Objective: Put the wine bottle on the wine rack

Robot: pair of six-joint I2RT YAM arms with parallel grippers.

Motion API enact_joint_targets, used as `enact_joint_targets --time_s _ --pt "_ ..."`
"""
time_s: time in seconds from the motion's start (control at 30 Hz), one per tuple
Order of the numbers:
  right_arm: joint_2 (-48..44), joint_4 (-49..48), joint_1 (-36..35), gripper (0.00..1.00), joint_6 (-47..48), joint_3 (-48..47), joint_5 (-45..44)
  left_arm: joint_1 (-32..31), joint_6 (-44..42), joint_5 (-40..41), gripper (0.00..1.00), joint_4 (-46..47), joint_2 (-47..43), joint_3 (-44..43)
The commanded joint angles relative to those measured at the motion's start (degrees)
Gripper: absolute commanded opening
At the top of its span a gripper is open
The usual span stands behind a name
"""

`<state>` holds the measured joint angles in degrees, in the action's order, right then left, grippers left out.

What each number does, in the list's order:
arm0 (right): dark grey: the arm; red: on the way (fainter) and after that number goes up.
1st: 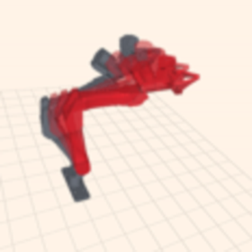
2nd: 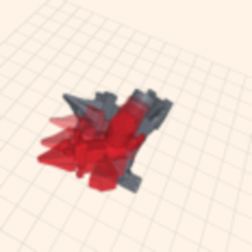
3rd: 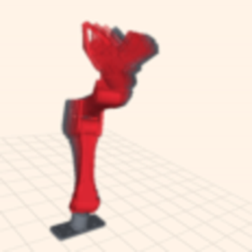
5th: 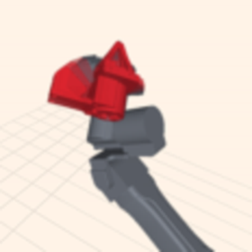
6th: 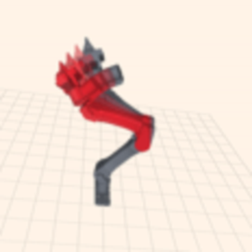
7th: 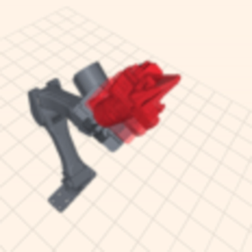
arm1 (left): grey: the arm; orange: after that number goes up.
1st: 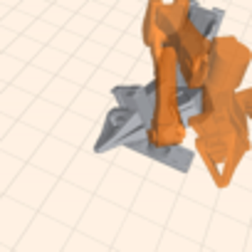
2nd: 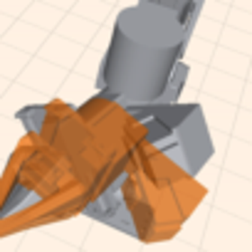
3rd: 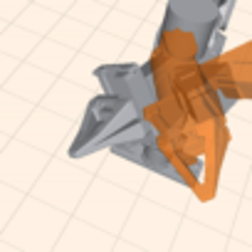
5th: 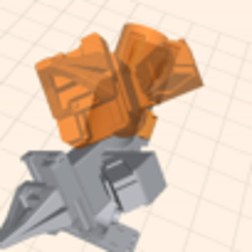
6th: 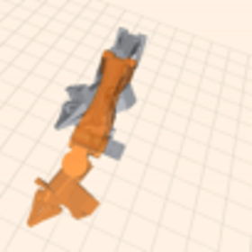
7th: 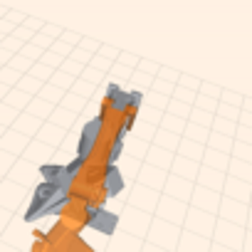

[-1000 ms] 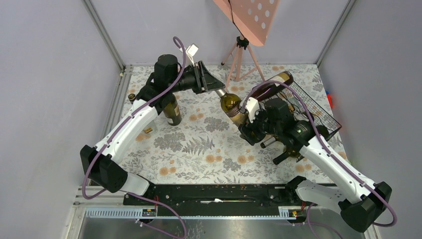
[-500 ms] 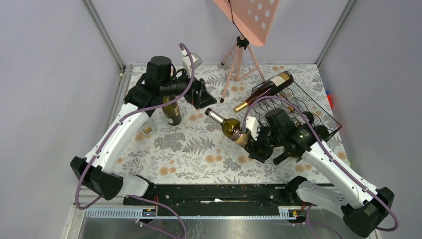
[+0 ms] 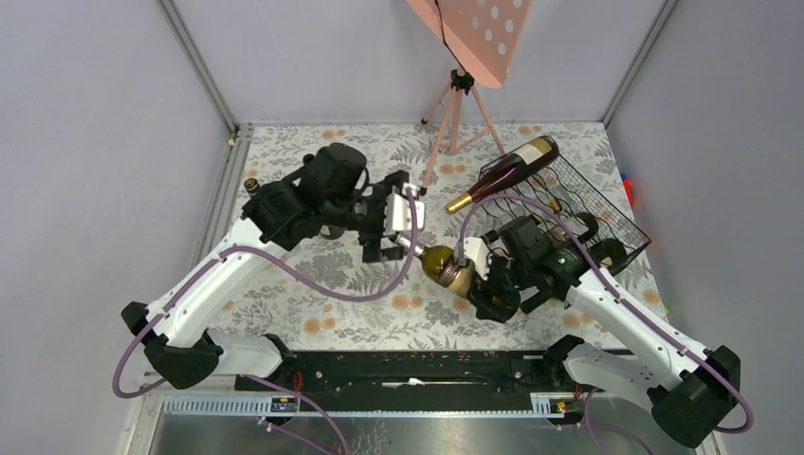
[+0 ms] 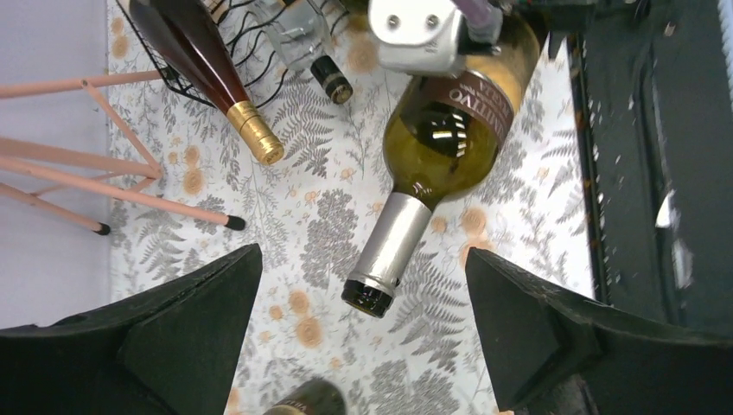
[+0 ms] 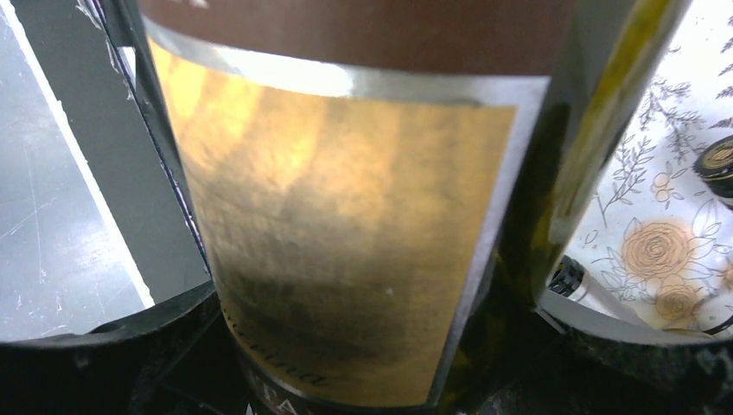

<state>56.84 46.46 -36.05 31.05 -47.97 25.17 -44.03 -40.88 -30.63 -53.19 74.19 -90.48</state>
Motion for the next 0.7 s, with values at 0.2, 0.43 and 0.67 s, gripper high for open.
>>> enact_joint_targets --time_s 0.2,0.43,0.67 --pt "-1.6 -3.0 -0.5 0.0 1.2 -0.2 4.2 -11.3 -18.6 17.5 0.94 -5.5 5.0 -0.6" --pt "-2.1 -2.8 -0.5 0.0 1.3 0.1 4.2 -13.7 -21.8 22.9 0.88 -4.6 8.1 2.1" --pt "-2.1 -3.0 -0.5 0.0 1.4 0.5 4.0 -13.8 -23.9 25.1 0.8 -1.8 9.2 5.5"
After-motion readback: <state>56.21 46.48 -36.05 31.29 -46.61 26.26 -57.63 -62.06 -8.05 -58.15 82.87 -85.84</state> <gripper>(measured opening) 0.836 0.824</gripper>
